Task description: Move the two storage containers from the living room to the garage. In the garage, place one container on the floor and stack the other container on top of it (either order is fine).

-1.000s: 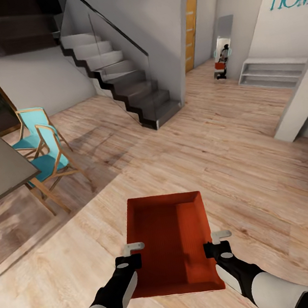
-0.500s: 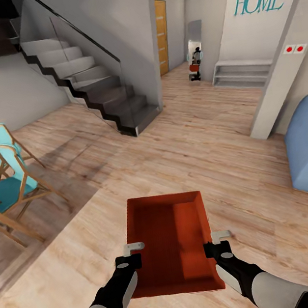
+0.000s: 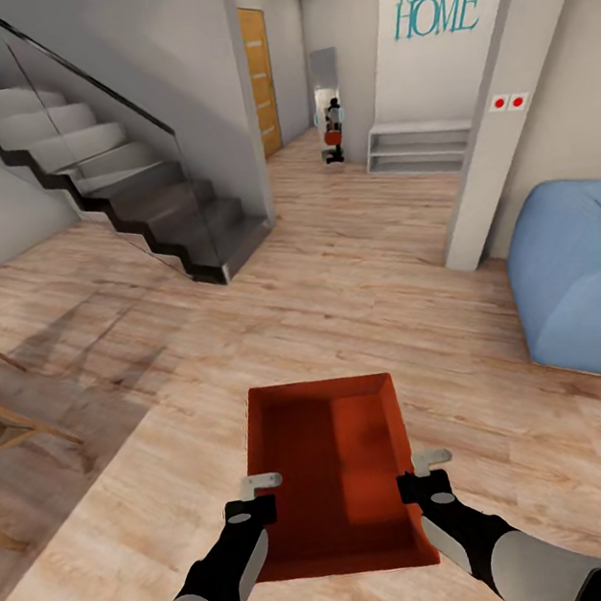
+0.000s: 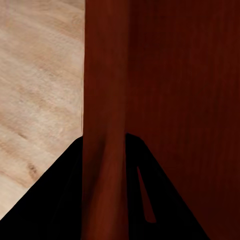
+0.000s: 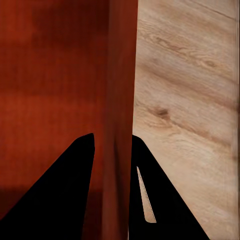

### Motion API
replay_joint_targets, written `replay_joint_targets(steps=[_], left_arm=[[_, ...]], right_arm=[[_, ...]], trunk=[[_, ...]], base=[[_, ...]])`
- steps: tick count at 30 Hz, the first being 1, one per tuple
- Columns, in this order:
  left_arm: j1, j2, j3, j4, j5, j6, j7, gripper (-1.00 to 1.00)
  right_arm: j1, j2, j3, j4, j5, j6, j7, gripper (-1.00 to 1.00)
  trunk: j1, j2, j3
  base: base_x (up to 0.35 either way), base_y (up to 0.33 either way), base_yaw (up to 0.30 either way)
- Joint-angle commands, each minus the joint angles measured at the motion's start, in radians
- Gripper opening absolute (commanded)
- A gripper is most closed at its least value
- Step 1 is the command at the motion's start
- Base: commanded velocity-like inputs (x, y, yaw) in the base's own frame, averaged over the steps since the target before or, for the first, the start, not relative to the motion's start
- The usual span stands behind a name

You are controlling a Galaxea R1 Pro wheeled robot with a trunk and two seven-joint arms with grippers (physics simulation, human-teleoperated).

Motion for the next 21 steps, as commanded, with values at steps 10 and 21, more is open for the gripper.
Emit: replay_joint_targets(steps=[10, 21], left_arm=[[0.000, 0.001, -0.015, 0.010, 0.024, 0.019, 0.013, -1.00], [0.000, 0.000, -0.014, 0.011, 0.024, 0.019, 0.013, -1.00]], right_arm=[[-0.002, -0.016, -0.013, 0.000, 0.009, -0.046, -0.018, -1.00], [-0.002, -0.016, -0.013, 0.000, 0.008, -0.046, -0.018, -1.00]], trunk=[[0.001, -0.002, -0.004], [0.001, -0.002, -0.004]], base=[[0.322, 0.000, -0.270], [0.322, 0.000, -0.010]])
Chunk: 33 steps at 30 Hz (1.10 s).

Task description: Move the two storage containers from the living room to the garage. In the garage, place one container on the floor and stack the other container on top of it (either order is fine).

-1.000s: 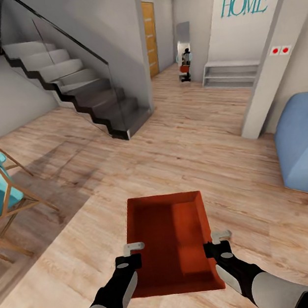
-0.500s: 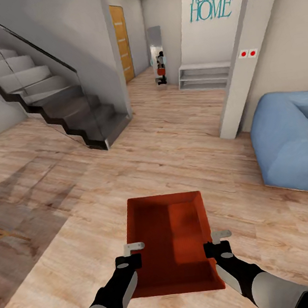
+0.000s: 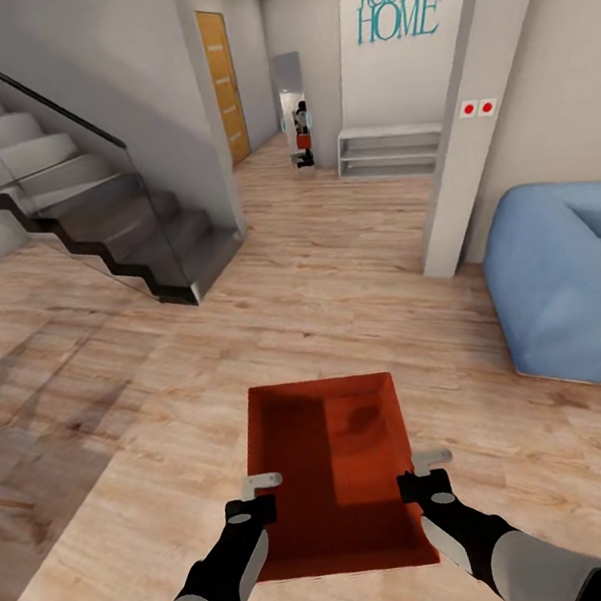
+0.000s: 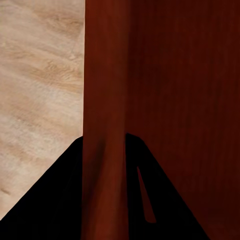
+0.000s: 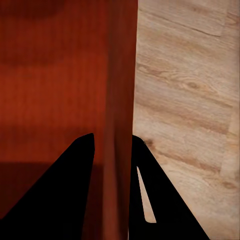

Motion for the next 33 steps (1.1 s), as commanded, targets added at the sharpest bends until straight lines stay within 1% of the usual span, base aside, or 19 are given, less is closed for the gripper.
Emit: replay_joint_targets(steps=[1, 33], left_arm=[[0.000, 0.002, -0.015, 0.008, 0.025, 0.030, 0.013, -1.00], [0.000, 0.003, -0.016, 0.008, 0.025, 0.029, 0.013, -1.00]], right_arm=[[-0.002, -0.015, -0.014, -0.001, 0.009, -0.037, -0.019, -1.00], [-0.002, -0.015, -0.014, -0.001, 0.009, -0.038, -0.019, -1.00]], trunk=[[0.001, -0.002, -0.001], [0.001, -0.002, -0.001]], base=[[0.322, 0.000, 0.000], [0.322, 0.000, 0.000]])
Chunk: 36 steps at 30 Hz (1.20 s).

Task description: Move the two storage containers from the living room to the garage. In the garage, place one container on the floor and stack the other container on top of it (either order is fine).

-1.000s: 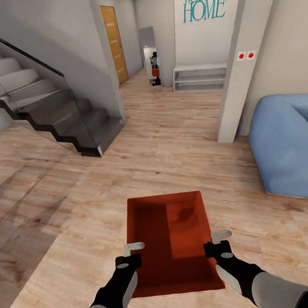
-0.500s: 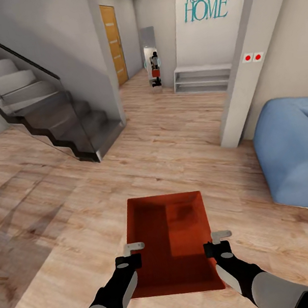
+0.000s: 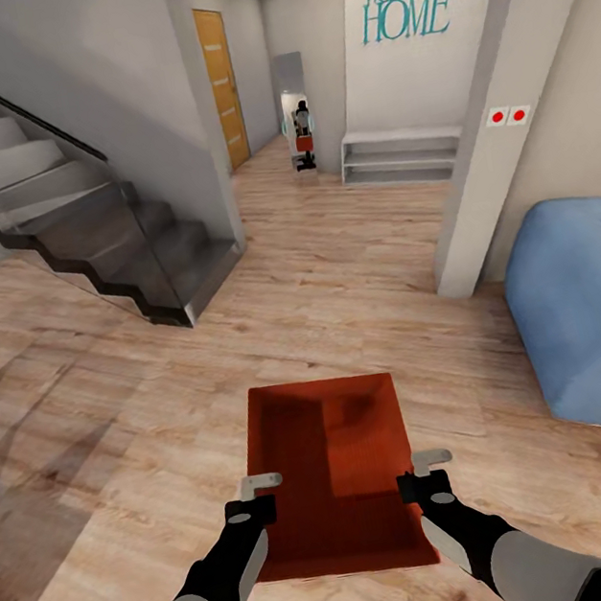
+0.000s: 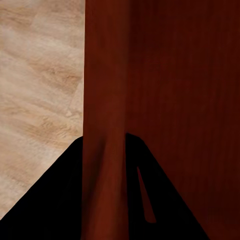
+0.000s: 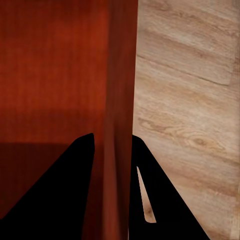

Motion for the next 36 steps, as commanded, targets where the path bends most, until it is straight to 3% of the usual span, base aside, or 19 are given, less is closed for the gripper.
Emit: replay_joint_targets(steps=[1, 36], left_arm=[[0.000, 0.001, -0.014, 0.010, 0.024, 0.022, 0.013, -1.00], [0.000, 0.002, -0.016, 0.010, 0.024, 0.021, 0.013, -1.00]], right_arm=[[-0.002, -0.016, -0.013, -0.001, 0.009, -0.043, -0.018, -1.00], [-0.002, -0.016, -0.013, -0.001, 0.008, -0.044, -0.018, -1.00]], trunk=[[0.001, -0.002, -0.001], [0.001, -0.002, -0.003]], base=[[0.322, 0.000, 0.000], [0.322, 0.000, -0.014]])
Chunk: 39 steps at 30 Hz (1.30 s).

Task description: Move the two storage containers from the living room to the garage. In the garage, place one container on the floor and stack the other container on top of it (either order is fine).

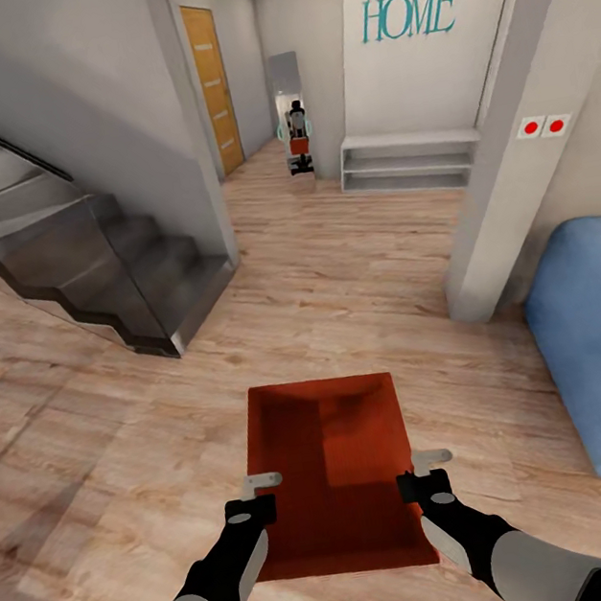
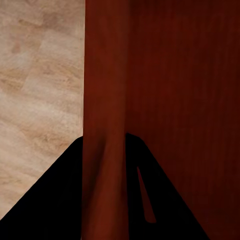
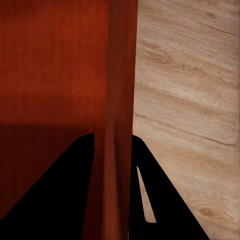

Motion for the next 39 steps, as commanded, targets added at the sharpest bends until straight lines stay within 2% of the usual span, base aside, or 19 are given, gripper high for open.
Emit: replay_joint_targets(steps=[1, 39], left_arm=[[0.000, 0.002, -0.015, 0.010, 0.024, 0.026, 0.013, -1.00], [0.000, 0.002, -0.013, 0.010, 0.024, 0.026, 0.013, -1.00]], right_arm=[[-0.002, -0.016, -0.014, -0.001, 0.009, -0.040, -0.018, -1.00], [-0.002, -0.016, -0.014, -0.001, 0.010, -0.039, -0.018, -1.00]], trunk=[[0.001, -0.002, -0.002], [0.001, -0.002, -0.004]], base=[[0.322, 0.000, -0.150], [0.322, 0.000, -0.012]])
